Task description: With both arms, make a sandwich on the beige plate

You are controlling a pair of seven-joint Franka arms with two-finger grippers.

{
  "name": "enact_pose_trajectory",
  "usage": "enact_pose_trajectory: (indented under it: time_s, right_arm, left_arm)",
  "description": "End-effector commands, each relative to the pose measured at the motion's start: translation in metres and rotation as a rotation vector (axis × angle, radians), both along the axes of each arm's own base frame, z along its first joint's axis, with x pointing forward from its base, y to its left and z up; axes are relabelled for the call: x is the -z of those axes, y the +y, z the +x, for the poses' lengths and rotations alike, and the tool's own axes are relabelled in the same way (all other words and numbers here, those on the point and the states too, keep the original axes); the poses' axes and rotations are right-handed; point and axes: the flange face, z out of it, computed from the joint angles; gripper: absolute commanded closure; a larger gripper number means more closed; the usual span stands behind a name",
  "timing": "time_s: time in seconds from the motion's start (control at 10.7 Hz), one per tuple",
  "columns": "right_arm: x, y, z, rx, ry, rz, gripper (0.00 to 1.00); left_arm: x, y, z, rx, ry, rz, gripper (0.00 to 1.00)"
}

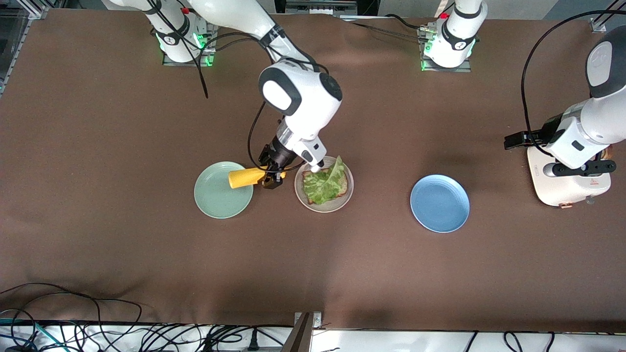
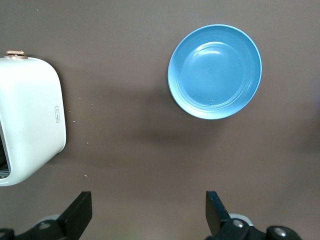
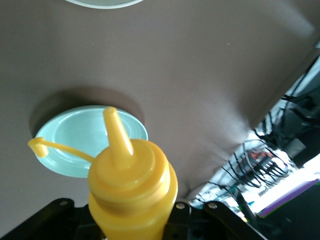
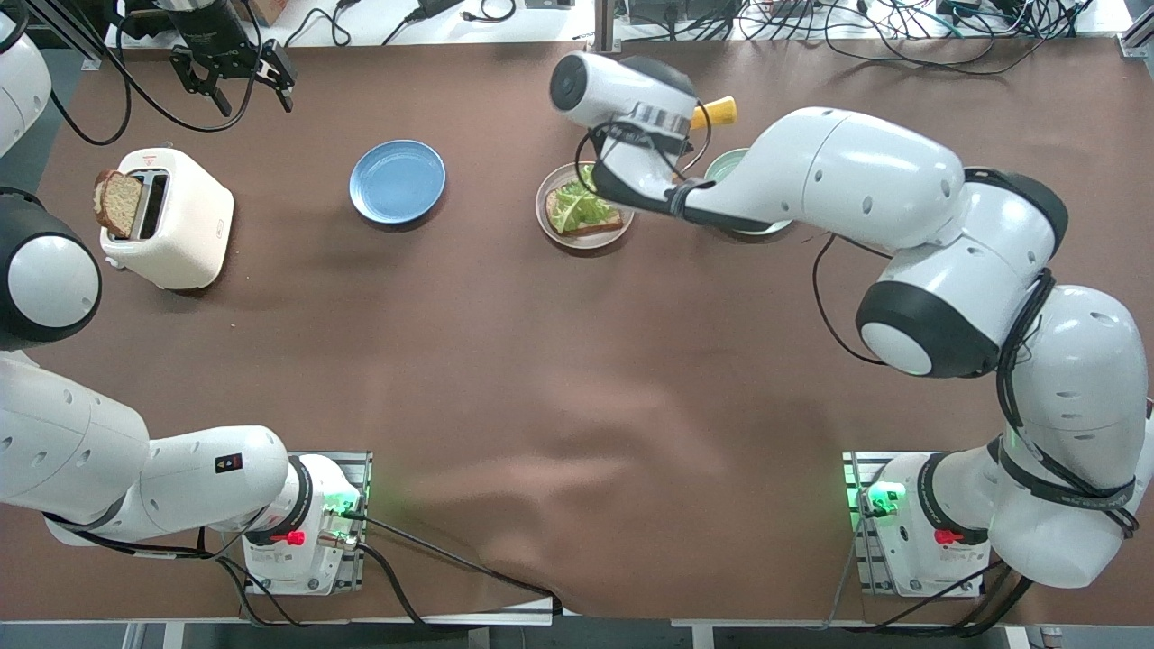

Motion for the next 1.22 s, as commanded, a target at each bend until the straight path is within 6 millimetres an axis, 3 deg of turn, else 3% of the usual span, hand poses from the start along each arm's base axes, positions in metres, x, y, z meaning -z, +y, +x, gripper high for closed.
enact_pose_trajectory:
  time_s: [0.0,0.28,0.66,0.84,1.12]
  right_arm:
    - [0.022,0.036,-0.033,-0.074,-0.121,-0.188,1.0]
    - [0.042,0.043,-0.043,-0.089,-0.149,-0.245,1.0]
    - [0.039,0.038,-0.04,-0.065,-0.131,-0.231,1.0]
    - [0.033,0.021,-0.026,0.028,-0.061,-0.151,1.0]
    - [0.003,0.0,0.009,0.194,0.044,0.061,1.0]
  left_arm:
    - [0.0,0.002,-0.002,0.018,-0.006,-0.006,0.0]
    - [0.0,0.003,-0.001,0.016,-0.01,-0.007,0.0]
    - [0.001,0.003,-0.001,0.016,-0.004,-0.007,0.0]
    - [0.002,0.003,-0.002,0.017,-0.002,-0.005,0.0]
    - [0.001,0.004,-0.002,0.014,-0.002,-0.005,0.0]
